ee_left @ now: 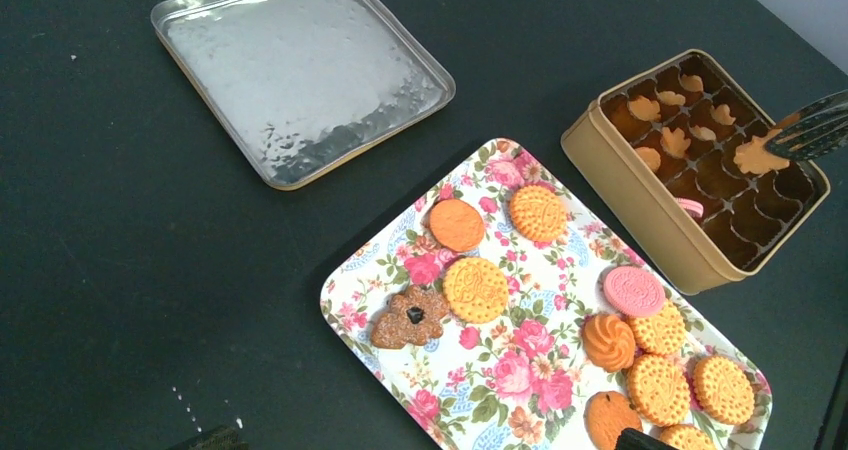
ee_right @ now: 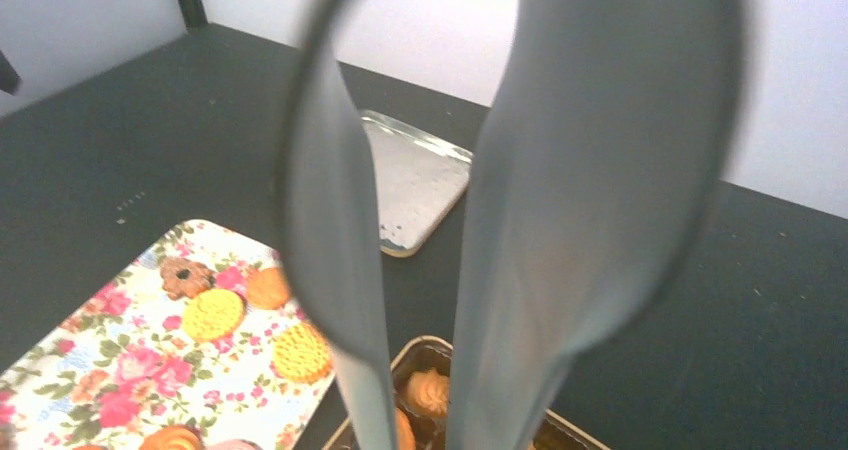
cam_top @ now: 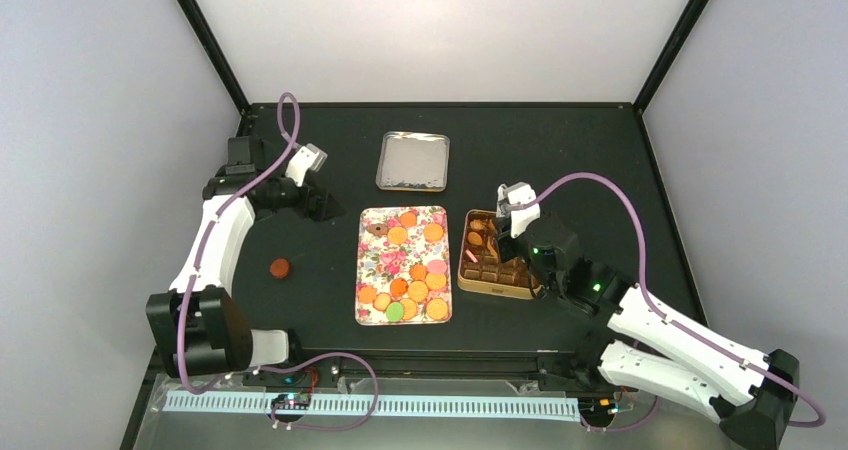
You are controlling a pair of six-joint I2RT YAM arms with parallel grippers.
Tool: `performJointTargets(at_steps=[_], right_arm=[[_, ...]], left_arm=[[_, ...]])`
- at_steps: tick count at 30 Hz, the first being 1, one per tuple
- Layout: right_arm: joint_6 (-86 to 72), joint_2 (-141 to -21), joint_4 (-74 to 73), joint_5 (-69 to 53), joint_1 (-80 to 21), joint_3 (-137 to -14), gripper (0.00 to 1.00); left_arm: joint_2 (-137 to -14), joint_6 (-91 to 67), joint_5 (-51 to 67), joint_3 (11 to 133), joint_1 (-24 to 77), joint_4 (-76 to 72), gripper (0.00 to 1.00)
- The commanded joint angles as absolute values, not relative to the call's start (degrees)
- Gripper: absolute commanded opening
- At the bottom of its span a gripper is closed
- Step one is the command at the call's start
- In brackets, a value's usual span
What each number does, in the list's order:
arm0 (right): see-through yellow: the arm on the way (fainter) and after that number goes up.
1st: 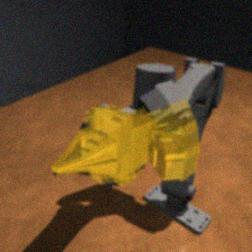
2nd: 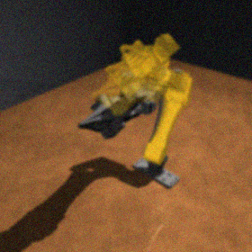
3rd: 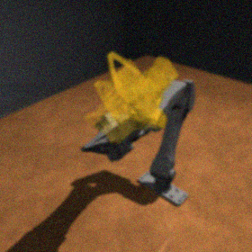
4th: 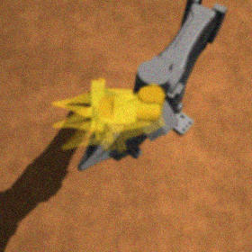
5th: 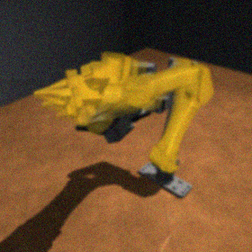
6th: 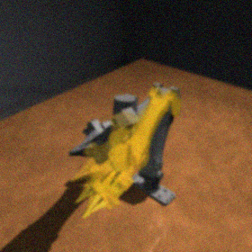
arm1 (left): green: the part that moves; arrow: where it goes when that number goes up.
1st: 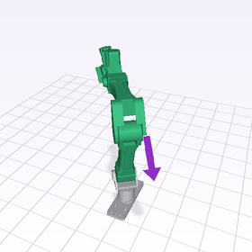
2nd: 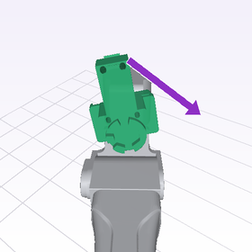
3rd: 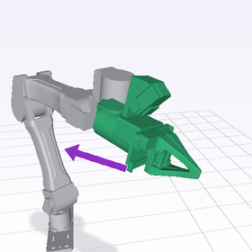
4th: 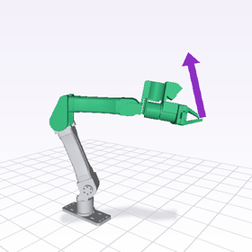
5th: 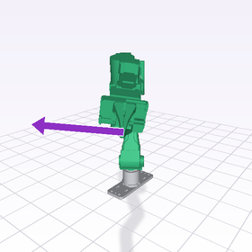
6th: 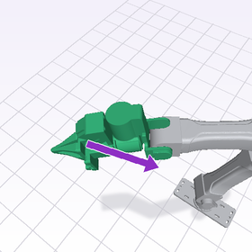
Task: Pack the cookies
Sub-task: Place the fake cookies in the empty pocket of the box.
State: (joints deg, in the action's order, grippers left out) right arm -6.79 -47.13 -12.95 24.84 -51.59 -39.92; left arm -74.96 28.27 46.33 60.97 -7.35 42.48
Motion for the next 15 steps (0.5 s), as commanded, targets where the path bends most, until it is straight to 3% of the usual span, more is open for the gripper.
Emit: performJointTargets(at_steps=[1, 15], right_arm=[[-6.99, -47.21, -14.32, 28.18, -50.91, -39.48, 0.01], [-3.69, -52.55, -9.94, 22.76, -50.87, -39.29, 0.02]], left_arm=[[-76.49, 28.95, 47.86, 64.21, -6.9, 42.98, 0.99], [-76.64, 29.85, 47.64, 64.84, -6.92, 44.05, 0.99]])
